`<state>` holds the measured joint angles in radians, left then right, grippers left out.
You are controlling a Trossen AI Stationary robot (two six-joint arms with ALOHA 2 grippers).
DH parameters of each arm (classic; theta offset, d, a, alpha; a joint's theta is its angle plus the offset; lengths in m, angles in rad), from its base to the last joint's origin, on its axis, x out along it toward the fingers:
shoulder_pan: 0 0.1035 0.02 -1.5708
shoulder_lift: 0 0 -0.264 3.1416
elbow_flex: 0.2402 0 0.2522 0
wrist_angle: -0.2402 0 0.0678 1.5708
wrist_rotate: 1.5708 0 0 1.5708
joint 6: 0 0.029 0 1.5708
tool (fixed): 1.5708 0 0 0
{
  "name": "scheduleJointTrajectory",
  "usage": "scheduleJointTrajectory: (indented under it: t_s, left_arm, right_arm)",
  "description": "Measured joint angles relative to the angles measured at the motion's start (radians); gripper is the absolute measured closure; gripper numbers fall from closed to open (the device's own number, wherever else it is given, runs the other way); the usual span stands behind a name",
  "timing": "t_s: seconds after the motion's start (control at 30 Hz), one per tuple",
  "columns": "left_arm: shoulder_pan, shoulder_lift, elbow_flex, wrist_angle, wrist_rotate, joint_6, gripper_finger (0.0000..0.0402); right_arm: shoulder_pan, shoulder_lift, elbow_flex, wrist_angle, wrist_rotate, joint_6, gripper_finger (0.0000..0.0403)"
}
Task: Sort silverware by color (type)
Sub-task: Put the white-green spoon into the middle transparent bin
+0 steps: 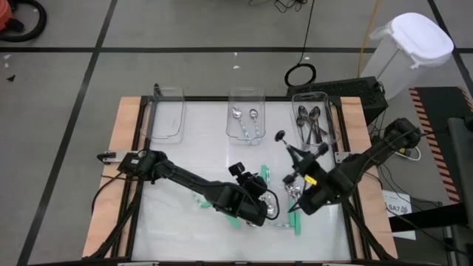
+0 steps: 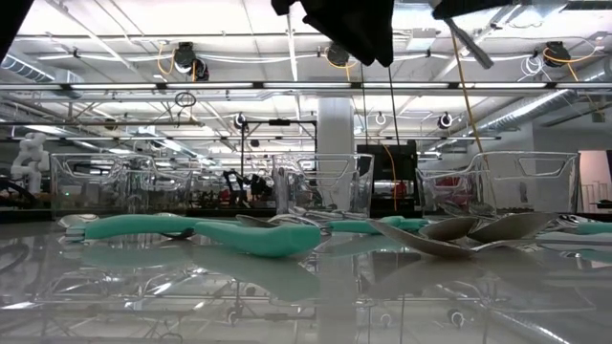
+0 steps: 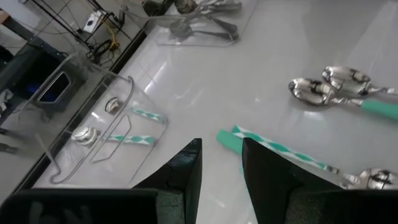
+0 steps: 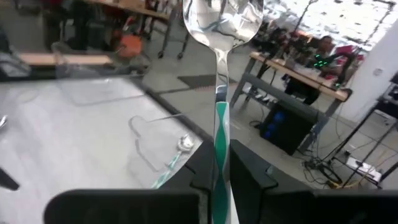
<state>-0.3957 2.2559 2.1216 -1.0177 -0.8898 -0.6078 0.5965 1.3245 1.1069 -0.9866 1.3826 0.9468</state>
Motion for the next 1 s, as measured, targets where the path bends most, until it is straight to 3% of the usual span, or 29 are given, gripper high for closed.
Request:
scheduleJointTrajectory:
  t_s: [0.2, 0.37, 0.57, 0.7, 0.87, 1.0]
  left_arm:
    - [-0.019, 0.0, 0.0, -0.063, 0.002, -0.04, 0.0286]
    - [-0.039, 0.0, 0.0, -0.14, 0.002, -0.078, 0.0286]
    - [-0.065, 0.0, 0.0, -0.242, 0.003, -0.137, 0.0286]
    - [-0.081, 0.0, 0.0, -0.285, 0.003, -0.181, 0.0286]
    - [-0.108, 0.0, 0.0, -0.332, 0.002, -0.216, 0.0286]
    - [-0.118, 0.0, 0.0, -0.335, 0.001, -0.226, 0.0286]
  right_arm:
    - [-0.099, -0.015, 0.0, 0.417, -0.092, -0.492, 0.0378]
    - [-0.233, -0.045, 0.0, 0.548, -0.153, -0.654, 0.0378]
    - [-0.397, -0.049, -0.001, 0.776, -0.417, -0.81, 0.0378]
    - [-0.508, -0.034, -0.025, 0.944, -0.573, -0.869, 0.0378]
    - [-0.639, -0.026, -0.126, 1.177, -0.731, -0.828, 0.0378]
    - [-0.719, -0.016, -0.214, 1.369, -0.787, -0.754, 0.0378]
